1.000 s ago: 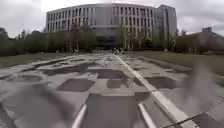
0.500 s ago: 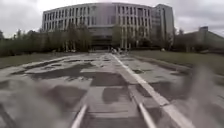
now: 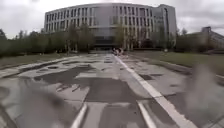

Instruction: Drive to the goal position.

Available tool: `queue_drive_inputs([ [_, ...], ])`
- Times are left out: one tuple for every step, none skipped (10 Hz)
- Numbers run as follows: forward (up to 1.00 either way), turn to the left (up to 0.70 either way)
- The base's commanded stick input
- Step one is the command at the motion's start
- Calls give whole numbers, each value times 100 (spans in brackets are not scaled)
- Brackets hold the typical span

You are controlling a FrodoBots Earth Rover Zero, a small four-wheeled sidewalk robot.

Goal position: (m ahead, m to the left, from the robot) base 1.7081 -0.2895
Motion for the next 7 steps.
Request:
queue_drive_inputs([
  [100,0],
  [100,0],
  [100,0],
  [100,0],
  [100,0],
  [100,0],
  [100,0],
])
